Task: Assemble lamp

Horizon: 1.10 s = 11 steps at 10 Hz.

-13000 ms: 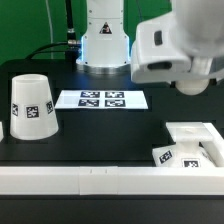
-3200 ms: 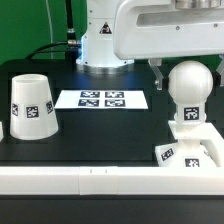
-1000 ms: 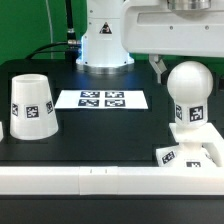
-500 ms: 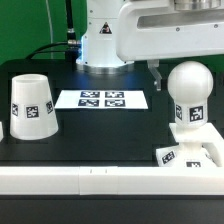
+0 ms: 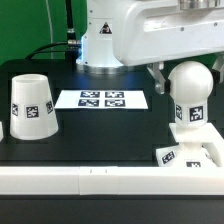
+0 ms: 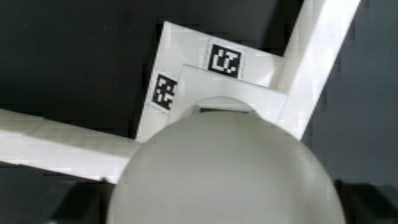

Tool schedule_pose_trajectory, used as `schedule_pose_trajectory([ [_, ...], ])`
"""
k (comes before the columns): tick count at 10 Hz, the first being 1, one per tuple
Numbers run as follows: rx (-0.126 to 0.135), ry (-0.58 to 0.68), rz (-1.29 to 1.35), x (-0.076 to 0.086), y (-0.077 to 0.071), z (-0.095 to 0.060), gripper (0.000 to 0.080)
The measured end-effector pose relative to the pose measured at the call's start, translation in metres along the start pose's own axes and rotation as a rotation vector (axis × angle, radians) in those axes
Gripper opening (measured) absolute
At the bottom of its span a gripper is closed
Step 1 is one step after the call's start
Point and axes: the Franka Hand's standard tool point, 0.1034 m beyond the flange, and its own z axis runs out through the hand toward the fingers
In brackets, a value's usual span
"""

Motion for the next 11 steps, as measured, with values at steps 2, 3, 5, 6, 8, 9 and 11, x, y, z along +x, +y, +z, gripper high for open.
schedule_pose_trajectory([
  [2,0.000,0.000,0.000,0.0000,0.0001,0.0000,0.0577],
  [3,0.001,0.000,0.012,0.0000,0.0000,0.0000,0.0577],
  [5,0.001,0.000,0.030,0.0000,0.0000,0.0000,0.0577],
  [6,0.002,0.001,0.055,0.0002,-0.0005,0.0000,0.0577],
  [8,0.002,0.008,0.334,0.0013,-0.0019,0.0001,0.0580],
  [9,0.002,0.010,0.438,0.0017,-0.0020,0.0001,0.0580],
  [11,0.013,0.018,0.679,0.0020,-0.0021,0.0010,0.0580],
])
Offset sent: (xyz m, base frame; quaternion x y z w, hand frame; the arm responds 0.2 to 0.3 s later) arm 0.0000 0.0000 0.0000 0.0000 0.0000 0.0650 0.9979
